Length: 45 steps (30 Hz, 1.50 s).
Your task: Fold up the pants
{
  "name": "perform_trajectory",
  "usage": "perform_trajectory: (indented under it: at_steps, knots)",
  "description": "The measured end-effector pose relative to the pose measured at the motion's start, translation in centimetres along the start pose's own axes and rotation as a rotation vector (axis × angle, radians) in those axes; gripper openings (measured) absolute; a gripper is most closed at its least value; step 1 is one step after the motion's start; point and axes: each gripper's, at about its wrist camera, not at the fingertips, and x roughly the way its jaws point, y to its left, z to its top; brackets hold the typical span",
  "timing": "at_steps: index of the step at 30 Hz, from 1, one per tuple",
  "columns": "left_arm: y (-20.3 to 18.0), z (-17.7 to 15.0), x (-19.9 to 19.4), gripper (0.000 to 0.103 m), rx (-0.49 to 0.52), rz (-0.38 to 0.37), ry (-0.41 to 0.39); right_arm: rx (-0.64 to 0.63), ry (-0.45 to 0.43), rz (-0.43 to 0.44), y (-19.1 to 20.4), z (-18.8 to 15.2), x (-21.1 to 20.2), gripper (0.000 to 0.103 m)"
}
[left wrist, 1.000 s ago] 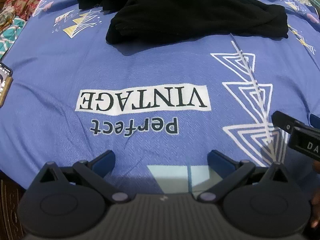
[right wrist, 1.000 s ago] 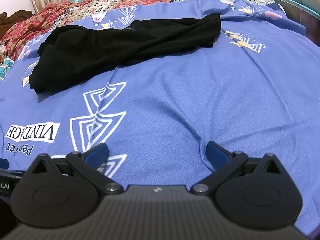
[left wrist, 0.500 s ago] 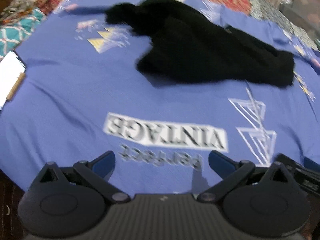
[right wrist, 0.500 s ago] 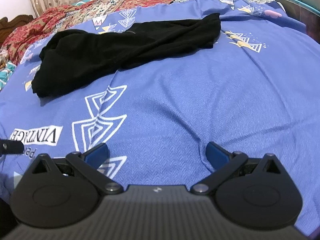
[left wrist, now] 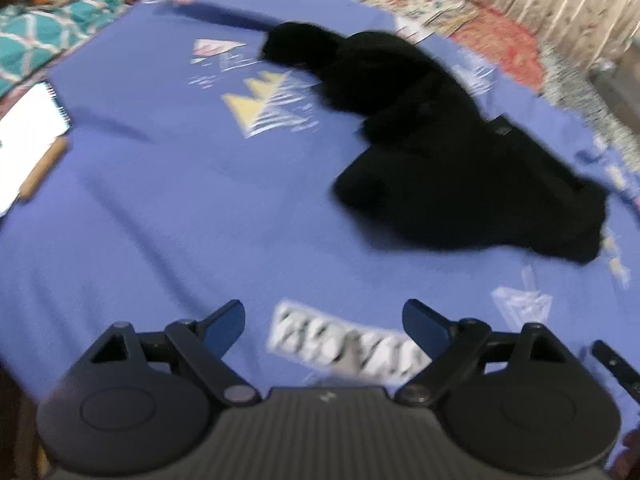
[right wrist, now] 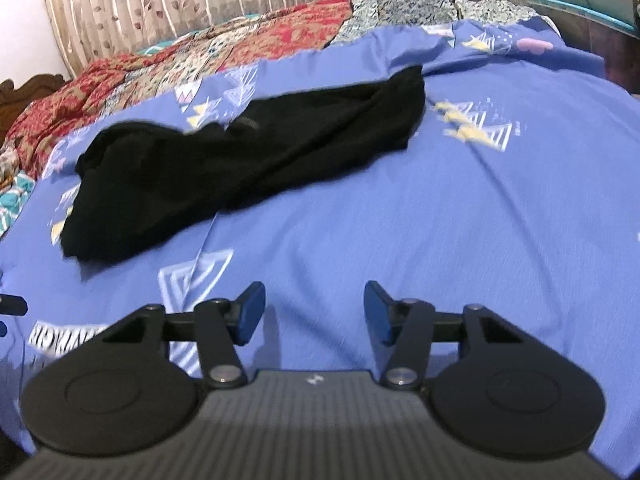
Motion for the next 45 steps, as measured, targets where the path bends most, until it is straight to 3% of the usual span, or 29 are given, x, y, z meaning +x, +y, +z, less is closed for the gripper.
perform_trajectory:
  at_steps: [3,7,10,11,13,14,15,17,18,19,20,21,23,26,29,31,32,36,39,45]
  knots:
    - [-0.8,2.2,1.4,0.089,-0.042,-0.083,0.001,0.022,-0.039,-0.028,-1.6,2.7,0.6,0.057]
    - [-1.2,4.8,4.5,0.089,-0.099,-0.118,0.018,0.043,-0.063,-0.062,-3.6,6.0,2.2,0.059]
    - [-1.4,6.3,7.4,0.087,-0.141,-0.17,0.051,0.035,-0.065,-0.064,-4.8,8.2,3.6,0.072]
    - [-1.5,6.6,8.2,0.08,-0.159,-0.179,0.064,0.034,-0.068,-0.066,-5.1,9.0,4.5,0.073]
    - [-1.6,6.9,10.2,0.043,-0.202,-0.211,0.108,0.036,-0.069,-0.084,-5.7,10.2,6.1,0.074]
    - [-1.7,6.9,11.0,0.014,-0.219,-0.234,0.137,0.043,-0.056,-0.087,-6.1,10.9,7.5,0.075]
    - [-1.7,6.8,11.8,0.012,-0.24,-0.254,0.162,0.057,-0.046,-0.085,-6.6,11.6,8.5,0.077]
    - [-1.5,6.5,11.2,0.01,-0.248,-0.254,0.13,0.106,-0.019,-0.114,-7.8,12.9,11.1,0.077]
    - [-1.2,6.4,10.4,0.009,-0.242,-0.258,0.109,0.129,-0.004,-0.133,-8.3,13.4,12.4,0.071]
    - [-0.6,6.3,9.1,0.009,-0.243,-0.268,0.083,0.146,0.017,-0.123,-8.5,13.7,13.4,0.06]
    - [0.1,6.2,7.7,0.009,-0.25,-0.287,0.06,0.153,0.049,-0.085,-8.6,14.0,14.4,0.017]
    - [1.2,6.1,5.7,0.009,-0.252,-0.307,0.022,0.155,0.069,-0.055,-8.2,14.3,14.7,0.011]
    - [3.3,5.5,1.3,0.008,-0.243,-0.302,-0.061,0.126,0.03,-0.021,-6.4,14.4,13.1,0.011]
    - [7.4,4.0,-4.9,0.008,-0.246,-0.242,-0.145,0.066,0.005,0.159,-3.9,13.7,8.6,0.011]
    - [10.8,1.9,-7.9,0.009,-0.277,-0.144,-0.161,-0.031,0.041,0.3,-1.8,11.6,4.0,0.017]
    - [12.7,0.7,-7.7,0.01,-0.329,-0.078,-0.161,-0.089,0.067,0.379,-1.1,10.2,2.3,0.038]
    - [13.4,0.2,-7.1,0.011,-0.36,-0.053,-0.139,-0.121,0.066,0.391,-0.9,9.5,1.7,0.058]
    - [14.1,-1.1,-2.8,0.016,-0.432,-0.017,-0.038,-0.1,0.032,0.231,-1.5,10.9,2.4,0.062]
    - [13.7,-1.3,-1.8,0.026,-0.435,-0.033,-0.029,-0.034,0.036,0.171,-1.5,14.5,5.2,0.063]
    - [15.1,-1.6,-2.1,0.028,-0.46,-0.057,-0.024,-0.202,0.103,0.062,4.3,19.5,15.5,0.074]
